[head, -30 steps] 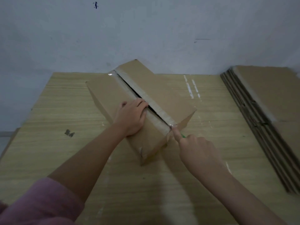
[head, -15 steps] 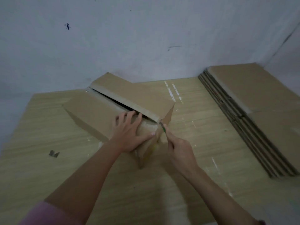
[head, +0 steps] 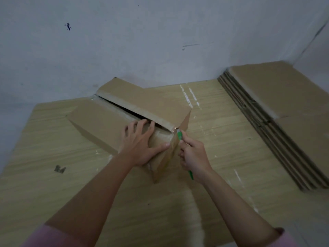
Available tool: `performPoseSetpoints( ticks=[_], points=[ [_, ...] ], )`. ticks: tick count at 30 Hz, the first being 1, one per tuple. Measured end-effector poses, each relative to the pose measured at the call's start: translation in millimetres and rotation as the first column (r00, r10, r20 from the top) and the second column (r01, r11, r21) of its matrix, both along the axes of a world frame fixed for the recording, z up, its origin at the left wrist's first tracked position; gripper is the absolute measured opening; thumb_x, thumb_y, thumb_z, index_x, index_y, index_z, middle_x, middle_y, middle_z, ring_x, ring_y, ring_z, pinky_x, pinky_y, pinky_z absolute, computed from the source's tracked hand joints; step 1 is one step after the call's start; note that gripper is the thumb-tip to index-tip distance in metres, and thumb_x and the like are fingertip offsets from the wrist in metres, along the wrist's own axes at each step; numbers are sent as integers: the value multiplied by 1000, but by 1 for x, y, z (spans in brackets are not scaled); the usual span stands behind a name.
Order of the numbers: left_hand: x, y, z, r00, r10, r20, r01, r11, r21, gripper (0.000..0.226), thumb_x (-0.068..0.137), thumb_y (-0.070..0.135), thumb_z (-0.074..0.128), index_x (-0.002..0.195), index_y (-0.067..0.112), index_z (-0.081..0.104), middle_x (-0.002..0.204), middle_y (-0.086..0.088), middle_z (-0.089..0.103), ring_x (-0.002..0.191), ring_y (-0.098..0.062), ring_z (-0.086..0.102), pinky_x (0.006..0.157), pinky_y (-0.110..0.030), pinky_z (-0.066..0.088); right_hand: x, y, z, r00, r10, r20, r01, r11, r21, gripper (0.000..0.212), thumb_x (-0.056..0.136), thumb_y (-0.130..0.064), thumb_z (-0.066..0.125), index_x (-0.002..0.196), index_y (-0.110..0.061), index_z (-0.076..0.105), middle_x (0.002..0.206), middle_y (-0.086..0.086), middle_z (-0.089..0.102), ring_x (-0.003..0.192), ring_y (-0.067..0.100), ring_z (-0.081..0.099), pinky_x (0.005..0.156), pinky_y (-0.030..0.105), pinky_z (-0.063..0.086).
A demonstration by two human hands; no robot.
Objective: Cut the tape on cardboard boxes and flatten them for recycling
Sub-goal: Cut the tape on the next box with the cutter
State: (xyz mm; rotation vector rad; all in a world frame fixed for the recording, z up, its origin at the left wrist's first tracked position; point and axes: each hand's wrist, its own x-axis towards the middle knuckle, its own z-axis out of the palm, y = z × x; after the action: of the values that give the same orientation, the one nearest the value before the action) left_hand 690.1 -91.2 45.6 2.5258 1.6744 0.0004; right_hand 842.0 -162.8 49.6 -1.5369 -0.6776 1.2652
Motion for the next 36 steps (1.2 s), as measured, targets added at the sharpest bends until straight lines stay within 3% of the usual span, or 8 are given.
performPoseSetpoints(
  ticks=[8,15,24,26,28,29,30,36],
  points=[
    [1,2,-1,1000,20,4,-21,999,25,119,48,91,-5,147,29,21,150,2,17,133,-25,14,109,-43,13,20,18,20,968,229,100,-214,967,-141,30,99,-13,41,91,-30,64,51,-3,33,32,4,23,35,11,15],
    [0,1,2,997,-46,66,45,999,12,112,56,85,3,146,24,29,154,5,20,142,-19,4,113,-38,7,40,26,39,893,425,149,-375,885,-274,33,99,-19,41,125,-16,60,50,-5,30,36,4,21,34,13,12],
    [3,2,-1,988,-132,80,135,990,-34,105,63,77,-2,149,21,19,155,9,23,141,-14,9,112,-36,7,40,29,46,876,481,48,-437,830,-346,44,99,-24,39,138,-2,44,45,-7,32,33,3,21,33,13,10],
    [5,4,-2,987,-129,93,133,991,-28,105,63,77,-2,150,20,17,154,8,25,142,-15,9,112,-36,8,36,25,44,878,477,25,-442,832,-336,37,100,-25,39,128,-8,54,48,-6,33,32,3,21,33,12,10],
    [8,6,-1,984,-128,124,130,992,-6,106,63,76,2,148,18,23,151,5,30,142,-14,11,111,-37,8,30,23,40,904,427,33,-402,872,-278,12,100,-23,39,89,-22,43,50,-4,33,32,3,21,33,12,12],
    [9,7,-1,980,-129,152,130,991,6,106,62,76,5,146,17,29,148,4,34,141,-14,14,111,-37,10,30,22,35,921,387,55,-361,896,-258,28,100,-20,39,121,-4,30,50,-3,34,32,4,22,33,12,12],
    [9,8,1,973,-130,190,129,991,15,105,61,77,10,143,16,35,145,3,38,140,-14,17,109,-37,12,32,19,31,935,348,72,-326,920,-218,25,99,-15,40,106,-24,63,50,-3,34,31,4,22,33,11,13],
    [10,8,8,915,-132,381,119,991,57,91,49,82,39,123,34,59,124,7,49,121,-11,24,88,-23,10,38,5,17,956,249,156,-235,967,-102,36,96,-7,45,121,-28,62,48,-1,37,31,6,23,35,10,16]
  ],
)
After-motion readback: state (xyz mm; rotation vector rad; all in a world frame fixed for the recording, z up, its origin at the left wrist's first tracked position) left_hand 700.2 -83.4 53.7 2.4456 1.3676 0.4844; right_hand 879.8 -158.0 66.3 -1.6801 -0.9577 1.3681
